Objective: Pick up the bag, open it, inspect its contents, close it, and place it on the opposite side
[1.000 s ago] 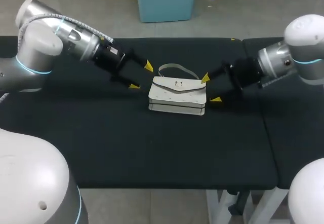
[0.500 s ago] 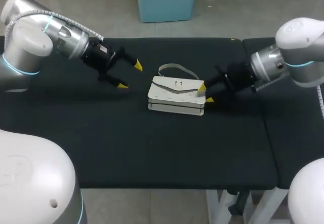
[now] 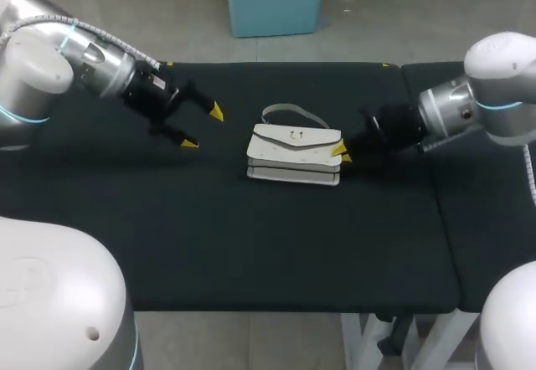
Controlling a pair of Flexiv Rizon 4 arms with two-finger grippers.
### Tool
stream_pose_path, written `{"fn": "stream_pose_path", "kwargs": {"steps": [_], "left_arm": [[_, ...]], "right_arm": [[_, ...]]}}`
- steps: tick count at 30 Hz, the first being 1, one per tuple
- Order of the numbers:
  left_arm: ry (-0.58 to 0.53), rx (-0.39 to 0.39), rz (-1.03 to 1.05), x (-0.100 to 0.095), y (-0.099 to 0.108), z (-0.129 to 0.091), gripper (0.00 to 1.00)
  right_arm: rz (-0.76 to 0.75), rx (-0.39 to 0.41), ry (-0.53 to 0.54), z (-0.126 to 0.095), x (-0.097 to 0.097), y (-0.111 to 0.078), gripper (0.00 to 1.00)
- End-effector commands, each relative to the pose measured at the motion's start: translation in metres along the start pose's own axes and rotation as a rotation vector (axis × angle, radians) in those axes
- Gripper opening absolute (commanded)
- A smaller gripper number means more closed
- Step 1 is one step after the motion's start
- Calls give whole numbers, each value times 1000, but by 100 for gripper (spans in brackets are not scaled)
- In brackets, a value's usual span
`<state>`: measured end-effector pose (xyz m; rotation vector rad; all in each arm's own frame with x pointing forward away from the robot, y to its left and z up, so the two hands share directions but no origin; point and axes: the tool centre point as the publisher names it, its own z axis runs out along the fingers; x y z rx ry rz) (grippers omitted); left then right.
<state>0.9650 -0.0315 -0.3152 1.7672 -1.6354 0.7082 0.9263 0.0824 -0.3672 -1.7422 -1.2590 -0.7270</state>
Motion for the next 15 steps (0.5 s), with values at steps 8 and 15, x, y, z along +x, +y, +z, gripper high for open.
{"fn": "stream_pose_path", "kwargs": {"steps": [8,15], "left_arm": [[-132,-182,105,-1,-15,-28,100],[-132,-182,105,-1,-15,-28,100]], "right_arm": [[-44,131,42,-32,-7,19,0],[-44,131,42,-32,-7,19,0]]}}
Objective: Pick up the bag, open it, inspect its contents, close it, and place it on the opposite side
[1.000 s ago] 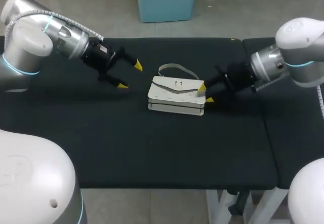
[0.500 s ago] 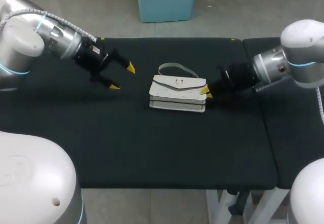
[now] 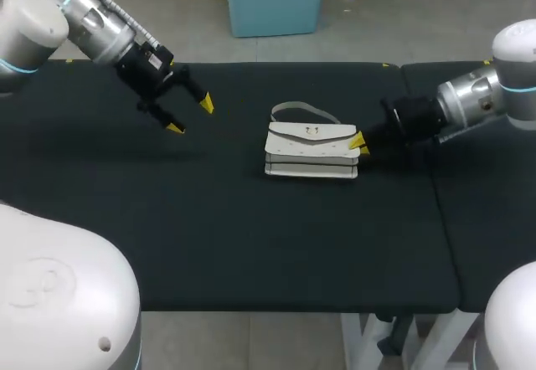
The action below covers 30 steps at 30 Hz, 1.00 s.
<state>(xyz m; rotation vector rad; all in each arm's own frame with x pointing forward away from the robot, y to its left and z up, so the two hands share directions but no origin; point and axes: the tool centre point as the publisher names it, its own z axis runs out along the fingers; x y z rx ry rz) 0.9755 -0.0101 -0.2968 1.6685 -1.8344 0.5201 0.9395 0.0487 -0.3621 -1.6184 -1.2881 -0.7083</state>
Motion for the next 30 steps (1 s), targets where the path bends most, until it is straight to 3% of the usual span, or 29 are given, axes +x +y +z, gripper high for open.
{"fn": "stream_pose_path", "kwargs": {"steps": [1,8,10,13,15,16,18,19,23,25,30], "left_arm": [[4,-43,0,-2,-5,0,100],[-17,-46,22,-2,-5,-3,100],[-58,-32,38,-4,-7,-12,100],[-98,-22,78,-11,-8,-30,100],[-107,-32,99,-17,-11,-39,100],[-119,-33,110,-19,-12,-43,100],[-131,-43,118,-25,-16,-50,100],[-134,-49,126,-28,-17,-53,100],[-148,-97,168,-40,-24,-66,100],[-160,-112,181,-46,-27,-72,100],[-188,-159,187,-59,-35,-82,100]], "right_arm": [[-1,32,3,0,0,4,0],[-1,32,3,0,0,4,0],[-2,27,-1,-11,-4,11,0],[-23,6,-11,-44,-13,30,0],[-29,-52,-14,-67,-18,43,0],[-48,-32,21,-77,-20,49,0],[-61,-86,-19,-95,-23,61,0],[-72,-71,-12,-104,-25,66,0],[-119,-78,-56,-130,-32,83,0],[-156,-36,-60,-141,-37,92,0],[-162,-56,-114,-166,-44,109,0]]}}
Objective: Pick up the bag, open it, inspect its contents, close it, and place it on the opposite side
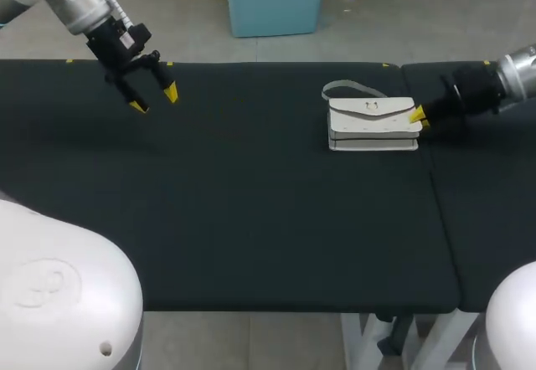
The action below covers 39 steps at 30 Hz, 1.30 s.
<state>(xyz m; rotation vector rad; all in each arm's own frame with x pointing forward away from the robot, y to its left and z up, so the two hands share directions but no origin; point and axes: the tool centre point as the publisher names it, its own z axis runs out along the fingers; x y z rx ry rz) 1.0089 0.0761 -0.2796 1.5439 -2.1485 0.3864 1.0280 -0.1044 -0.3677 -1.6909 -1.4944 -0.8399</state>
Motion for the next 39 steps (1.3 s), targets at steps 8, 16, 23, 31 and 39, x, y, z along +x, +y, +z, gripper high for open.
{"fn": "stream_pose_path", "kwargs": {"steps": [8,16,23,31,39], "left_arm": [[-37,-184,38,-27,-15,-27,100],[-37,-184,38,-27,-15,-27,100],[-57,-188,55,-29,-16,-29,100],[-171,-142,95,-40,-18,-59,100],[-236,-139,77,-57,-20,-80,100]], "right_arm": [[-14,94,51,-40,-14,32,0],[-14,94,51,-40,-14,32,0],[-14,94,51,-40,-14,32,0],[-8,15,46,-93,-39,67,0],[-2,5,53,-125,-60,95,0]]}}
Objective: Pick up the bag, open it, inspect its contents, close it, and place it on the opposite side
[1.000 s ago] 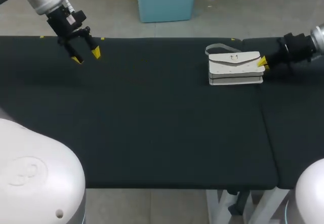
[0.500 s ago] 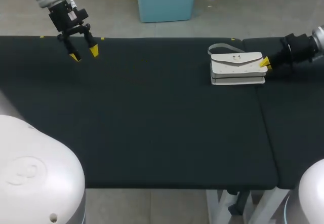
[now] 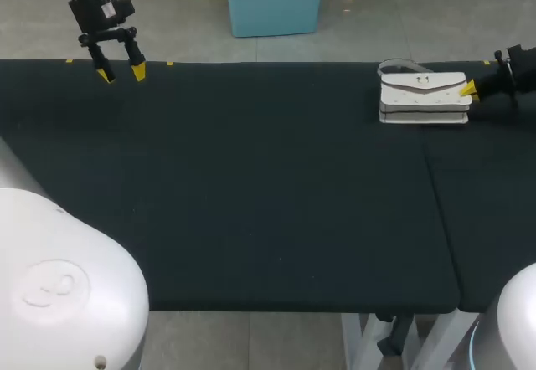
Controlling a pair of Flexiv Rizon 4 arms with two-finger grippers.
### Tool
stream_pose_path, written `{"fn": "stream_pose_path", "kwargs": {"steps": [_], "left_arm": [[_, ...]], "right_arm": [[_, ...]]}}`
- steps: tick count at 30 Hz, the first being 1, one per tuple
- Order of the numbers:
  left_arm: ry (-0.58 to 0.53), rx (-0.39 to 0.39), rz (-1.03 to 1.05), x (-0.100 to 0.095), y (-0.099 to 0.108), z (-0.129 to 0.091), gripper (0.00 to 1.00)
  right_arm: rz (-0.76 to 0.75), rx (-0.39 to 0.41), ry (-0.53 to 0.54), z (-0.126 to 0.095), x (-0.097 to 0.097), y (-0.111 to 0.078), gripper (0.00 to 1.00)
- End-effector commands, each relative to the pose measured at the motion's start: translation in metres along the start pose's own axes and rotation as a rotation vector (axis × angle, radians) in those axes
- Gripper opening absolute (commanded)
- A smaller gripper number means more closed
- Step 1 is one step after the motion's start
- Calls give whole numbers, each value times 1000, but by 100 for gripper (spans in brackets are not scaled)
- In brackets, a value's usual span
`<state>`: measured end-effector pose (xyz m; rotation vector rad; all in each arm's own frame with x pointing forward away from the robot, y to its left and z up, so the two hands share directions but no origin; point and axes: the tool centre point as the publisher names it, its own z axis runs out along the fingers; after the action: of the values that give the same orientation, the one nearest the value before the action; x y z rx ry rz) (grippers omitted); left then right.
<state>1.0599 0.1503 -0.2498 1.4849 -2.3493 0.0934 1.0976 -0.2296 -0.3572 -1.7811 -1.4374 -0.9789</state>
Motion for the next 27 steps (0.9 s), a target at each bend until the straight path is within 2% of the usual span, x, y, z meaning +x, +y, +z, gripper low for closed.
{"fn": "stream_pose_path", "kwargs": {"steps": [1,6,17,25,26,27], "left_arm": [[-25,-8,1,-3,4,-10,100],[-76,-23,-24,-13,7,-15,100],[-92,-7,-63,-27,16,-21,100],[-89,-15,-66,-29,16,-20,100],[-88,-16,-65,-29,16,-19,100],[-88,-17,-65,-29,16,-19,100]], "right_arm": [[-15,158,31,-13,-12,22,0],[-23,160,-2,-17,-16,31,0],[-39,190,-15,-31,-20,45,0],[-50,253,-32,-17,-20,47,0],[-51,255,-36,-17,-20,47,18],[-51,256,-40,-16,-20,47,42]]}}
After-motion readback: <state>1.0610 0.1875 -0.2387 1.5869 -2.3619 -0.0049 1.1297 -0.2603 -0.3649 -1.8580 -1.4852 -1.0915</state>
